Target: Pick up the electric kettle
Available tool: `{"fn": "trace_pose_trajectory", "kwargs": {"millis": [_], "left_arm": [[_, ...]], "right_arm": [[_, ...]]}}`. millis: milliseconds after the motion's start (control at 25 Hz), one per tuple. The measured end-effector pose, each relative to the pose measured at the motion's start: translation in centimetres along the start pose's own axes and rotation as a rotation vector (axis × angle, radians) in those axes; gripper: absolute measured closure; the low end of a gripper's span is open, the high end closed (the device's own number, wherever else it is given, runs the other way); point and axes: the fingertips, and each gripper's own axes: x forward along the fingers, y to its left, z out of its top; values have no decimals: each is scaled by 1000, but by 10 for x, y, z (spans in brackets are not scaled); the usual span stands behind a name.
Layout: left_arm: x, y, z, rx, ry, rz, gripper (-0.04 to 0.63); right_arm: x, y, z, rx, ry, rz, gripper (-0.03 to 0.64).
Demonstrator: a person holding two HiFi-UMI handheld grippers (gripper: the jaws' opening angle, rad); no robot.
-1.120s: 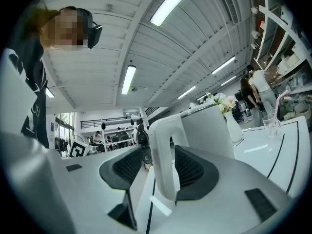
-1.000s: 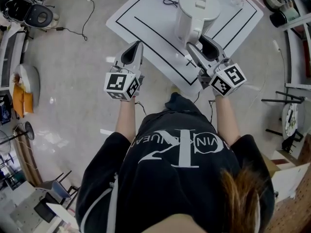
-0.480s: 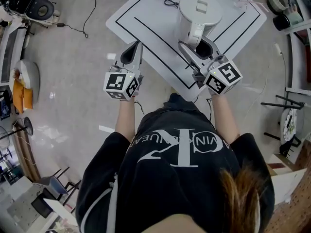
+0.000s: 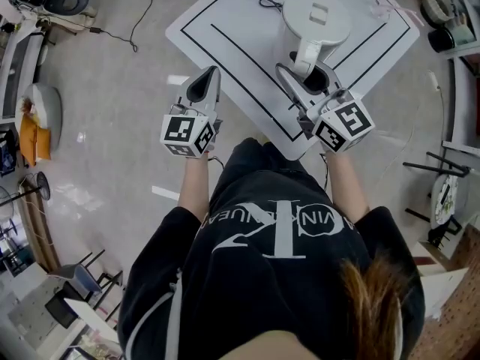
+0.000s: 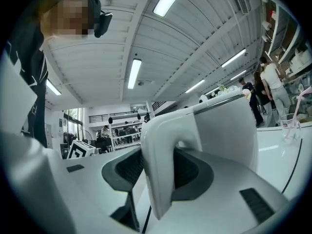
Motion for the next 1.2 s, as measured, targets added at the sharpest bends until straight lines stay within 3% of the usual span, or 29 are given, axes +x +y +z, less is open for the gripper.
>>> {"fn": "trace_pose_trajectory", "kwargs": {"millis": [280,880,1200], "left_arm": [[7,20,-8,-25,37,-11,584],[40,49,16,-4,26,-85,584],[44,60,23,0,17,-77,584]], "right_arm": [[8,-1,3,-62,-5,-12,477],[10,-4,14,-68,-67,-29,480],[9,-13,26,-28,-109,-11,482]]}}
